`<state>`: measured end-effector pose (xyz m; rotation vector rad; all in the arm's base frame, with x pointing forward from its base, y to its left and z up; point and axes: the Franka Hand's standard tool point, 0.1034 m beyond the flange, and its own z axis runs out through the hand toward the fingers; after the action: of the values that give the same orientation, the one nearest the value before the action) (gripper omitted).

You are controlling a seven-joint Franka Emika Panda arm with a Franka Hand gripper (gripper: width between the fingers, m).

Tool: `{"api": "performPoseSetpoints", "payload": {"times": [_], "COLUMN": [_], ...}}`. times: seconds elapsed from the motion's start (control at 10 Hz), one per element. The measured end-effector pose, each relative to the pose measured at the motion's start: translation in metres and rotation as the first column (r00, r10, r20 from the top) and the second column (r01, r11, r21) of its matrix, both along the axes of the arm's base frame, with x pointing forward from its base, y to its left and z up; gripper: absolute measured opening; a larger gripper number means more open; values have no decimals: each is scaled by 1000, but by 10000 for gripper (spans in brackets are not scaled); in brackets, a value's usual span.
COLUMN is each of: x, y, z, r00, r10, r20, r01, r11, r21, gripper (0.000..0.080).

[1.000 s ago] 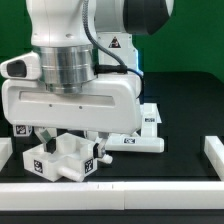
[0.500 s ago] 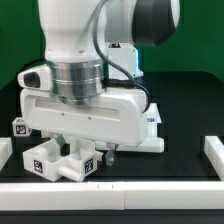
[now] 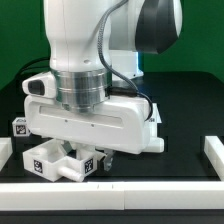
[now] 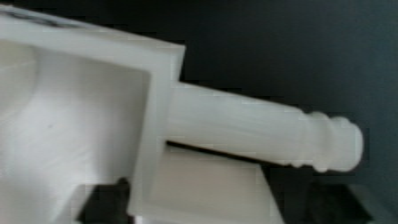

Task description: Assemble chair

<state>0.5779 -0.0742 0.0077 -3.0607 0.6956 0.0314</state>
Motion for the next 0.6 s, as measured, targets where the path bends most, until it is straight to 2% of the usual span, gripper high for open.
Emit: {"api": "performPoseSetpoints", "payload": {"times": [0.1, 0.2, 0.3, 0.4, 0.5, 0.6], "x": [0, 0, 0, 0, 0, 0], "y": [0, 0, 0, 0, 0, 0], "z": [0, 0, 0, 0, 0, 0], "r00": [1000, 1000, 1000, 1000, 1000, 1000], "r10": [0, 0, 0, 0, 0, 0], "r20": [0, 0, 0, 0, 0, 0], "r01": [0, 0, 0, 0, 0, 0], "r11": [1000, 1000, 1000, 1000, 1000, 1000], "r21": [0, 0, 0, 0, 0, 0], "gripper": [387, 205, 78, 78, 22, 22]}}
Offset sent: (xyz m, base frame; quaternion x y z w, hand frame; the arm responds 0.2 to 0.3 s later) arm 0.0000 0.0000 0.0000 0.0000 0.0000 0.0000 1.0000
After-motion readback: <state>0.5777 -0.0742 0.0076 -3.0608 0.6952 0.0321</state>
